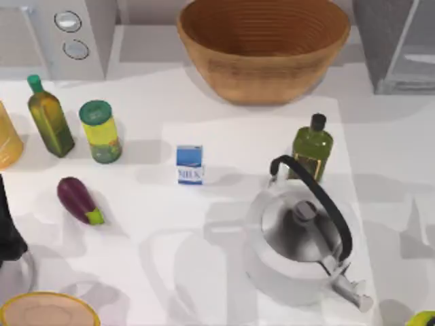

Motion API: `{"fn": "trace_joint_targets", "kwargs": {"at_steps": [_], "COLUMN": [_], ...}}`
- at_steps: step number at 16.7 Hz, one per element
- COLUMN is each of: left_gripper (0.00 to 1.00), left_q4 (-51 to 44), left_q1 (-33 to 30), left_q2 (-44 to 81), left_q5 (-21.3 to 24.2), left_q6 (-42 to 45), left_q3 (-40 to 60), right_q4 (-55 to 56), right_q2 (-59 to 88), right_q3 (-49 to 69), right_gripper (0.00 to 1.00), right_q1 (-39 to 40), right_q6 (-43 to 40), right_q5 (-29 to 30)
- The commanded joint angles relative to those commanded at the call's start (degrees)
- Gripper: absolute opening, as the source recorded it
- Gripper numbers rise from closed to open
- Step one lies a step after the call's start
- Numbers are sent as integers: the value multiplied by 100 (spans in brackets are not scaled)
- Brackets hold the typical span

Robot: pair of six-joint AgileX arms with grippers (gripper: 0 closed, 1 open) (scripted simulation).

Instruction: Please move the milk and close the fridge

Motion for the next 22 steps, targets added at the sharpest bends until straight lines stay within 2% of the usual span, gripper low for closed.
{"fn": "trace_joint_targets", "kwargs": {"at_steps": [3, 5, 8, 16, 19, 22], "left_gripper": [100, 100, 100, 100, 100, 100], "left_q4": [0, 0, 0, 0, 0, 0], "left_q1": [0, 0, 0, 0, 0, 0], "left_q2": [0, 0, 0, 0, 0, 0], "left_q5": [0, 0, 0, 0, 0, 0], "left_q6": [0, 0, 0, 0, 0, 0], "left_q3": [0, 0, 0, 0, 0, 0], "right_q4": [74, 368, 1140, 3754, 4194, 4199], "right_q2": [53, 273, 868, 3146, 3921, 4363], "right_q3": [11, 49, 109, 224, 206, 147], "right_gripper": [100, 100, 100, 100, 100, 100], "right_q1": [75, 381, 1233, 4137, 4894, 5268], "right_q6": [4, 19, 57, 112, 124, 107], "right_q5": [76, 389, 1245, 4066, 4848, 5283]}}
